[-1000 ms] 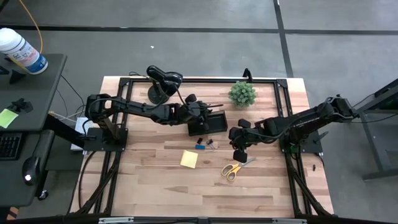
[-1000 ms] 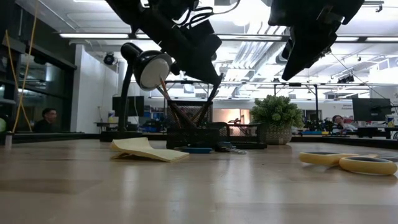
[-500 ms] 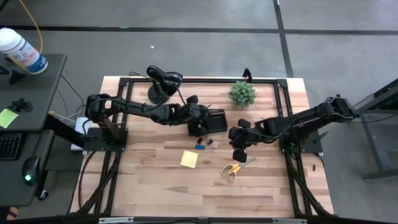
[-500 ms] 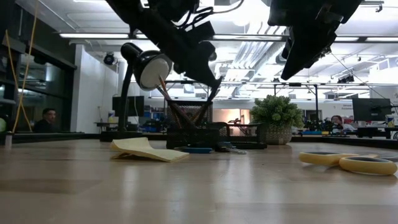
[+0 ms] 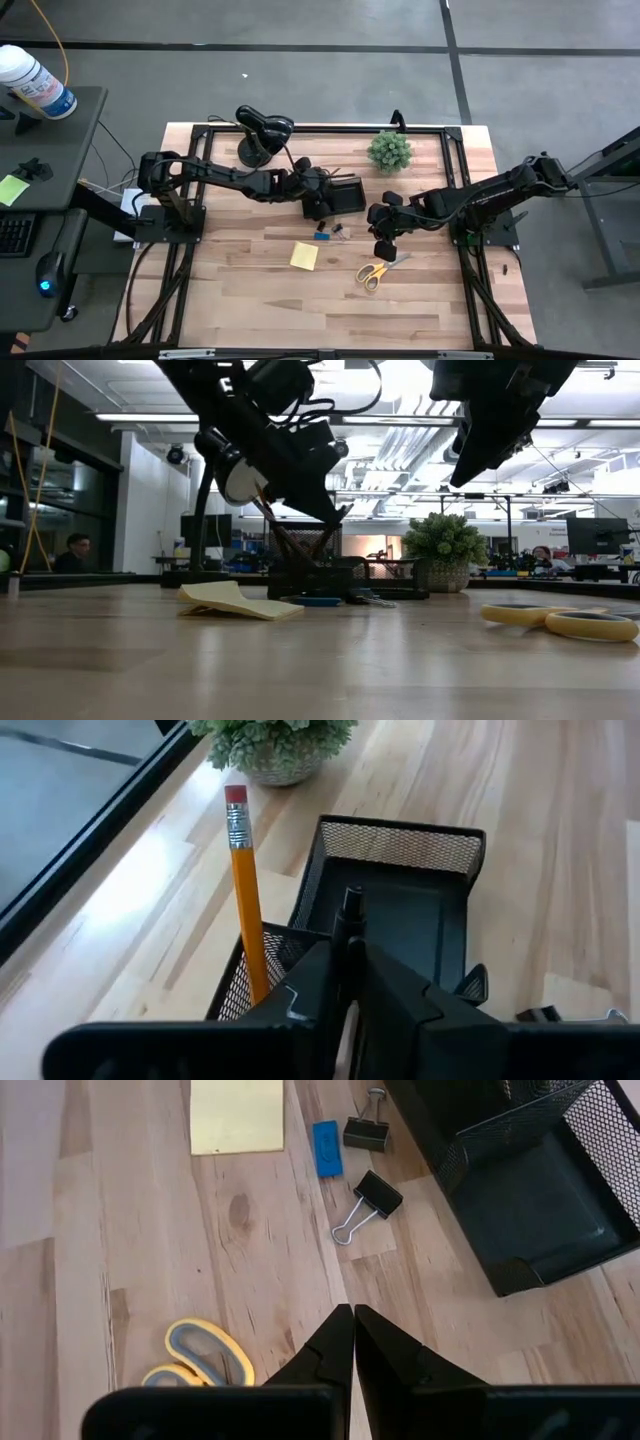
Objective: Pick and place office supplies into organizer
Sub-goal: Put the black pen into the black desk organizer, then put the yellow scissor into the black desk organizer
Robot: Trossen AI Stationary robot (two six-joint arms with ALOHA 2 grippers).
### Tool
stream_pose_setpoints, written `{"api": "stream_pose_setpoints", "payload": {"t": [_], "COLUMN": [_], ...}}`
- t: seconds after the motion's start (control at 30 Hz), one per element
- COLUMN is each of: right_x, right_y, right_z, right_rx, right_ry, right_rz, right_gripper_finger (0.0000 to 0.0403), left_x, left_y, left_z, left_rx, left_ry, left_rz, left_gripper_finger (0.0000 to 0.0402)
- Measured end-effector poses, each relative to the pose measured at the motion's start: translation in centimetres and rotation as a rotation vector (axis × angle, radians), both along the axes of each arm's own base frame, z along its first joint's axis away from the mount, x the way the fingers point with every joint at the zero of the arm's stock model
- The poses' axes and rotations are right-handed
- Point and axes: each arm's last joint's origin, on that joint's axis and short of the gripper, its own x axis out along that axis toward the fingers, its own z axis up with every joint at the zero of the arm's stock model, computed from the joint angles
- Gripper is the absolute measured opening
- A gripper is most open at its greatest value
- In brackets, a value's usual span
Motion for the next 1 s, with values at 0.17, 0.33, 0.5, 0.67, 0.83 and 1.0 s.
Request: {"api": "stream_pose_setpoints", "payload": {"t": [0.17,0.33,0.5,0.67,0.83,1.0], "right_x": [0.0,0.0,0.0,-0.2,-1.7,-3.0], "right_y": [0.0,0.0,0.0,-0.1,0.2,1.6], "right_z": [0.0,0.0,0.0,-0.7,-4.4,-7.2], "right_rx": [0.0,-0.001,-0.005,-0.011,0.143,0.308], "right_ry": [0.0,0.0,0.0,0.014,0.094,0.1], "right_rz": [0.0,0.0,0.003,0.008,0.054,0.091], "right_gripper_finger": [0.0011,0.0011,0.0011,0.0011,0.0011,0.0011], "left_x": [-0.2,-1.2,-2.5,-3.6,-4.9,-6.8], "left_y": [-0.2,-0.2,0.1,-1.0,-3.2,-6.2], "left_z": [0.6,2.2,2.5,4.2,7.3,10.0], "left_rx": [-0.02,0.016,0.01,0.013,0.067,0.097], "left_ry": [-0.018,0.007,0.101,0.104,0.028,-0.029], "left_rz": [-0.027,-0.077,-0.073,-0.098,-0.124,-0.146], "left_gripper_finger": [0.006,0.0083,0.0096,0.0101,0.0101,0.0101]}}
